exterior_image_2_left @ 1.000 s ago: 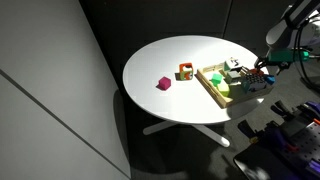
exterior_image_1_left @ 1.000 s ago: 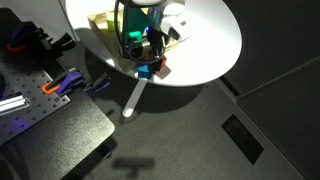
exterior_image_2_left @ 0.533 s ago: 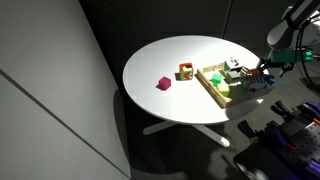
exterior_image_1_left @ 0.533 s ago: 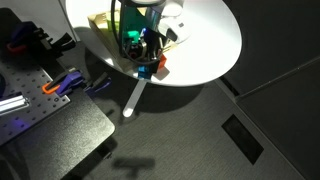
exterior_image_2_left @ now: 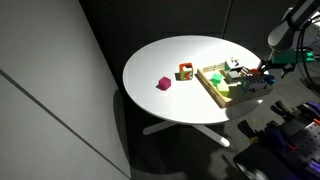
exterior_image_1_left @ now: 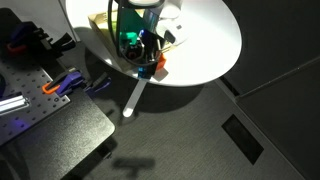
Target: Pick up the blue block and put it in the wooden tray
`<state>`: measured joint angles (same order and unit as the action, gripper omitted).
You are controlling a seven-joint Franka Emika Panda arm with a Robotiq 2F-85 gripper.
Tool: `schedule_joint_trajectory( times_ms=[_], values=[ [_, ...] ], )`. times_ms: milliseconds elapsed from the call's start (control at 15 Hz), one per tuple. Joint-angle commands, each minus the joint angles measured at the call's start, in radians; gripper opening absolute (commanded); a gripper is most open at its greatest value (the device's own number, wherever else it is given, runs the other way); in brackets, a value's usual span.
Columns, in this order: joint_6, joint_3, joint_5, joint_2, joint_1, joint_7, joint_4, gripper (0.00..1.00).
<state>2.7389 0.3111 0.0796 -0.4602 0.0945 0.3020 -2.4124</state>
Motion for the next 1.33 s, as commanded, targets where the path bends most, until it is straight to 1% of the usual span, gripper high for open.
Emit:
schedule_joint_trajectory(
  times_ms=[0, 733, 800, 867, 1133, 1200, 1267],
  values=[
    [0.004, 0.007, -0.017, 0.013, -0.005, 0.014, -0.014, 1.00],
    [0.010, 0.018, -0.019, -0.024, -0.011, 0.028, -0.001, 1.00],
    [0.011, 0.017, -0.017, -0.025, -0.010, 0.028, 0.000, 0.75],
    [0.013, 0.017, -0.015, -0.025, -0.009, 0.027, 0.000, 0.75],
    [0.015, 0.009, -0.007, -0.002, -0.001, 0.014, -0.005, 0.40],
    [0.011, 0.008, -0.005, 0.009, 0.002, 0.010, -0.007, 0.34],
    [0.005, 0.007, -0.004, 0.021, 0.004, 0.007, -0.010, 0.32]
  ],
)
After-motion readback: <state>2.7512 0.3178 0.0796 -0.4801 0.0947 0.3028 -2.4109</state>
